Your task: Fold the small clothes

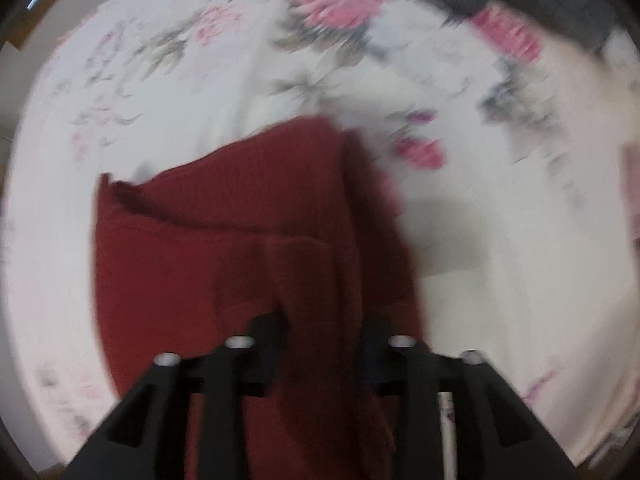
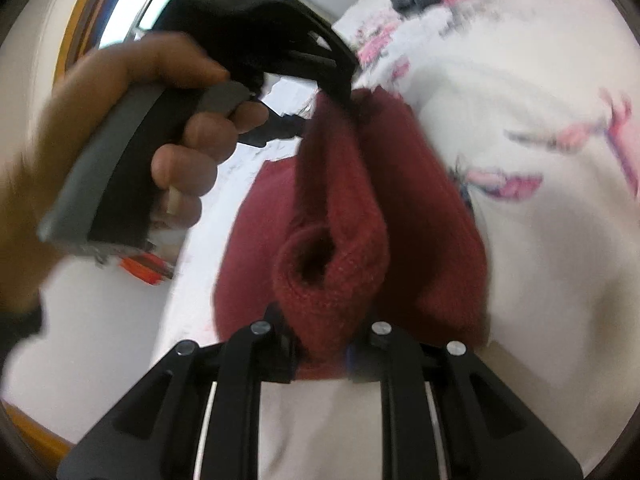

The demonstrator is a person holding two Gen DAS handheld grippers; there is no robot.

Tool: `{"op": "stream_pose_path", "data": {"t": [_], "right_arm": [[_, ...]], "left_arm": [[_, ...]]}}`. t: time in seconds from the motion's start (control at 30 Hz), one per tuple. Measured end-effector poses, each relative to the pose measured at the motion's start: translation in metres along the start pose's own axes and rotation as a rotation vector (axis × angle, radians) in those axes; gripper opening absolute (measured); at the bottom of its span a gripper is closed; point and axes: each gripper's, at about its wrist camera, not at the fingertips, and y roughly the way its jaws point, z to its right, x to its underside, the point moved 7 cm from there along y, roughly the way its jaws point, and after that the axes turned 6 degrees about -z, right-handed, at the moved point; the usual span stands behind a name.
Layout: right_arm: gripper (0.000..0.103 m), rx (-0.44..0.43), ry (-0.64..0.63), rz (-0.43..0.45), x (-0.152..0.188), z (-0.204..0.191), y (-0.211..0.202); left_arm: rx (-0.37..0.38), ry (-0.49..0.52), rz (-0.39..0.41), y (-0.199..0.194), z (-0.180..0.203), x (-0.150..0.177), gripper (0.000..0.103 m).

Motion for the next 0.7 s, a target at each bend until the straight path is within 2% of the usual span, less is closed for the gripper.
{"op": "stream_pose_path", "data": {"t": [0.07,0.1,0.17,0.23,0.3,0.33,0.4,0.47,0.53,0.7], "right_arm": [[0.018,-0.032,0.047,-0.009,0.001,0.008,-0.003],[0.021,-0.053,0.069,-0.019,0.002,0.013,-0.005],[0.026,-0.096,0.107,-0.038,0.002,0.018,-0.011],[0.04,-0.122,0.121,-0.049,-0.002,0.021,-0.018],[0.05,-0.143,0.121,-0.058,-0.014,0.021,-0.027],[0.06,-0.148,0.121,-0.069,-0.02,0.022,-0.03],[0.071,-0.185,0.144,-0.131,-0.036,0.025,-0.028],[0.071,-0.177,0.155,-0.186,-0.048,0.031,-0.02],[0.071,-0.191,0.149,-0.255,-0.056,0.032,-0.008],[0.07,-0.189,0.145,-0.39,-0.073,0.02,0.027]], "left_arm": [[0.161,-0.009,0.09,-0.019,0.004,-0.001,0.056],[0.202,-0.01,0.107,-0.024,0.003,0.001,0.061],[0.294,-0.001,0.129,-0.038,-0.003,0.009,0.061],[0.342,0.012,0.131,-0.045,-0.011,0.016,0.061],[0.412,0.02,0.153,-0.058,-0.027,0.029,0.062],[0.434,0.017,0.167,-0.067,-0.037,0.041,0.065],[0.47,0.003,0.185,-0.072,-0.054,0.056,0.068],[0.534,-0.028,0.185,-0.077,-0.073,0.076,0.069],[0.566,-0.052,0.172,-0.076,-0.09,0.092,0.069],[0.615,-0.097,0.137,-0.066,-0.115,0.115,0.069]]}}
